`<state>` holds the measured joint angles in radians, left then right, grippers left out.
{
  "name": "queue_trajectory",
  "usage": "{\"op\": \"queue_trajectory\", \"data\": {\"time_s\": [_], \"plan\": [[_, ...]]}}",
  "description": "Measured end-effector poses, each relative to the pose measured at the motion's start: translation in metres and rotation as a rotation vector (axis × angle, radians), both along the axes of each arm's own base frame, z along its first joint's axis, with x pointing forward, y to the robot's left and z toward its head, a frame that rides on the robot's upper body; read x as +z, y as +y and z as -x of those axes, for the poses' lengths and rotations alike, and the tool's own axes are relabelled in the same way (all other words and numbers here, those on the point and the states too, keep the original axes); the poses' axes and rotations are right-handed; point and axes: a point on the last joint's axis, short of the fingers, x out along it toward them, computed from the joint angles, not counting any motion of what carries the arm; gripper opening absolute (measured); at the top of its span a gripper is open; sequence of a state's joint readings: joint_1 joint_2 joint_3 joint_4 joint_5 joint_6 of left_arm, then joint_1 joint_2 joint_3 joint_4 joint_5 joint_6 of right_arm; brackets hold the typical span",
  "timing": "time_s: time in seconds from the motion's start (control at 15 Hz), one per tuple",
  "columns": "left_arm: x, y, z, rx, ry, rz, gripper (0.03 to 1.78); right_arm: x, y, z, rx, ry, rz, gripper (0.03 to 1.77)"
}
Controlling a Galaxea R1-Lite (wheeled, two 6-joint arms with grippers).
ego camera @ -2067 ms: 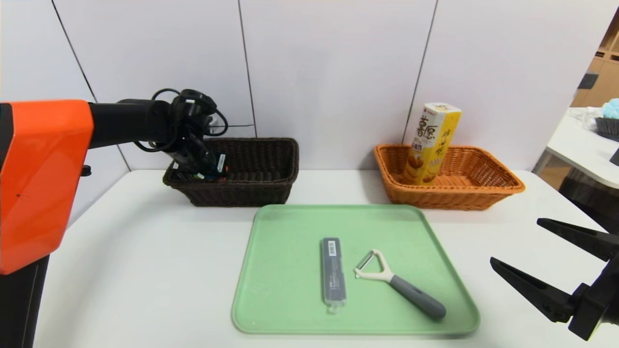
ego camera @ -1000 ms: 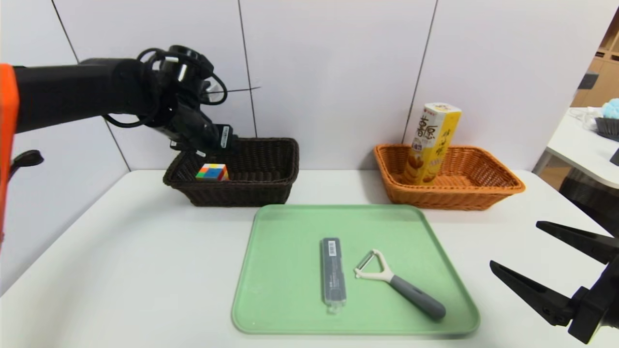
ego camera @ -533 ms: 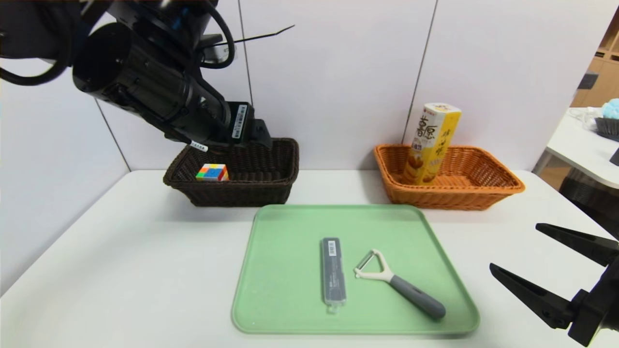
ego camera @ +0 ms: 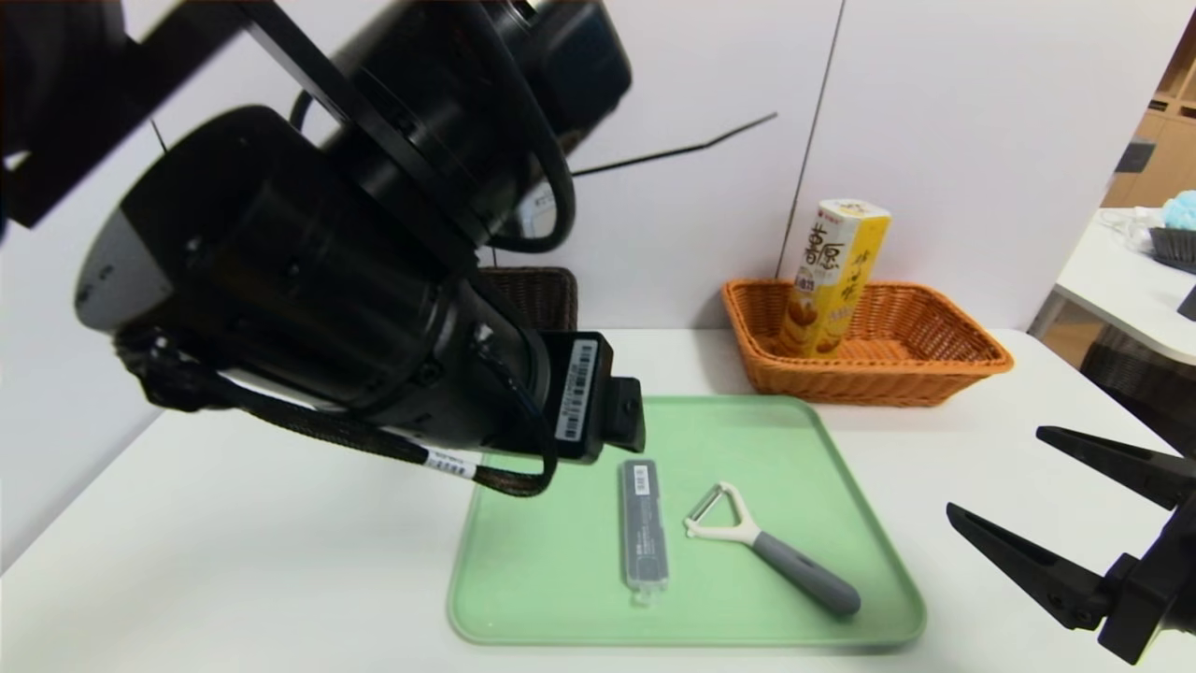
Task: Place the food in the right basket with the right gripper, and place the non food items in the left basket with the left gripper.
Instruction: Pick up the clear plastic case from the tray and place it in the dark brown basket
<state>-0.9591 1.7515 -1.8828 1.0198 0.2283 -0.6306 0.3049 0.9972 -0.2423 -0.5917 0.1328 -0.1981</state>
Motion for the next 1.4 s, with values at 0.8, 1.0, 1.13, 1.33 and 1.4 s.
{"op": "queue_trajectory", "data": {"time_s": [0.8, 1.0, 1.13, 1.33, 1.4], "plan": [[-0.091, -0.074, -0.043, 0.092, 0.185, -0.147, 1.69, 0.002, 0.0, 0.001, 0.0, -0.009, -0.004, 1.69], [-0.107, -0.087, -0.055, 0.098, 0.191, -0.159, 1.69, 0.002, 0.0, 0.001, -0.001, -0.011, -0.004, 1.69], [-0.119, -0.091, -0.063, 0.106, 0.206, -0.183, 1.69, 0.002, 0.0, 0.002, -0.001, -0.01, -0.005, 1.69], [-0.134, -0.094, -0.072, 0.116, 0.221, -0.211, 1.69, 0.002, -0.001, 0.002, -0.001, -0.012, -0.006, 1.69], [-0.138, -0.095, -0.075, 0.12, 0.223, -0.212, 1.69, 0.001, -0.001, 0.002, -0.001, -0.011, -0.006, 1.69]]}}
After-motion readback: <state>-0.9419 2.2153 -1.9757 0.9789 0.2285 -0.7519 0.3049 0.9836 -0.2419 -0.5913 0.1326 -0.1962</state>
